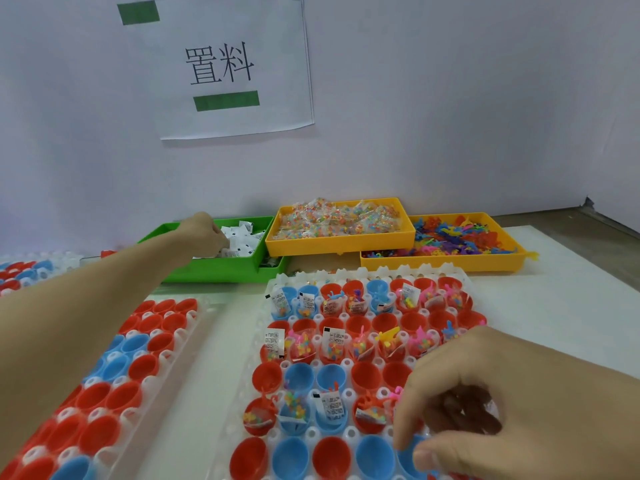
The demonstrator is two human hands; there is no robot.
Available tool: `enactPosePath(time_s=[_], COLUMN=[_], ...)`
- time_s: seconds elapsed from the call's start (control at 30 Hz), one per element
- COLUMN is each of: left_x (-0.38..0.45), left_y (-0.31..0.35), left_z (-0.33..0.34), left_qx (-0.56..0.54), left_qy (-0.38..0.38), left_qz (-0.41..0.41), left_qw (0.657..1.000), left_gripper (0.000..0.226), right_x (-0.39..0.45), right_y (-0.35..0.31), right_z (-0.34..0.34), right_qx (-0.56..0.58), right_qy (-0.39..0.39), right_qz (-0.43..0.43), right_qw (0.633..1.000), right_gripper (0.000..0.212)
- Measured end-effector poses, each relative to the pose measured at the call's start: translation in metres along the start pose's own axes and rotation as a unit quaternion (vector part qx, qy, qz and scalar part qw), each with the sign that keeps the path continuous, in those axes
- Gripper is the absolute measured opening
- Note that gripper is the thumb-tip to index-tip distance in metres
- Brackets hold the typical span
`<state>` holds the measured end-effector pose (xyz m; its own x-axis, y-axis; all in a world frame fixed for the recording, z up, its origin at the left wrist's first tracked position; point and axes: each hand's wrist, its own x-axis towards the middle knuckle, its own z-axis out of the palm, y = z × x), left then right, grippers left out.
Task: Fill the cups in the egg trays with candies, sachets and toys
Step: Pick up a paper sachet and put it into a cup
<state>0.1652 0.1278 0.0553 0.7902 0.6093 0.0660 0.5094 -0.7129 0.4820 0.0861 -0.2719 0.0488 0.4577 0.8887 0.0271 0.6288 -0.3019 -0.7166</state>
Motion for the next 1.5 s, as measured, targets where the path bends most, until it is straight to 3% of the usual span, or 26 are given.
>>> enactPosePath(time_s=[0.17,0.27,0.37,0.7,0.83,1.0,1.1,1.23,1.5], left_x=[0.006,0.005,0.001,-0.053,-0.120,-0.220,-0.255,-0.266,-0.264], left_y=[-0.008,-0.009,-0.008,0.031,0.061,0.079,0.077,0.069,0.053], left_z=[-0.009,-0.013,-0.018,-0.021,-0.020,0.002,0.020,0.037,0.045], left_qx=[-0.084,-0.097,-0.128,-0.252,-0.363,-0.462,-0.495,-0.511,-0.536], left_qy=[0.020,0.033,0.070,0.222,0.184,0.026,-0.039,-0.053,-0.068], left_qz=[-0.003,-0.009,-0.013,0.068,0.113,0.241,0.273,0.263,0.199], left_qw=[0.996,0.995,0.989,0.939,0.906,0.853,0.824,0.817,0.818], left_gripper=[0.008,0.010,0.012,0.006,0.015,0.015,0.016,0.014,0.013], right_x=[-0.002,-0.003,-0.003,-0.006,-0.002,0.001,0.005,0.008,0.010], right_y=[-0.002,-0.005,-0.007,-0.010,-0.009,-0.015,-0.020,-0.018,-0.014], right_z=[0.005,0.011,0.007,0.004,0.007,0.014,0.019,0.021,0.023], right_qx=[0.010,0.053,0.016,-0.021,0.011,0.099,0.139,0.126,0.146], right_qy=[0.007,0.020,0.012,0.143,0.227,0.274,0.291,0.327,0.271], right_qz=[0.001,0.007,-0.005,0.010,0.001,-0.025,-0.049,-0.050,-0.018], right_qw=[1.000,0.998,1.000,0.989,0.974,0.956,0.945,0.935,0.951], right_gripper=[0.006,0.025,0.010,0.010,0.012,0.040,0.037,0.011,0.018])
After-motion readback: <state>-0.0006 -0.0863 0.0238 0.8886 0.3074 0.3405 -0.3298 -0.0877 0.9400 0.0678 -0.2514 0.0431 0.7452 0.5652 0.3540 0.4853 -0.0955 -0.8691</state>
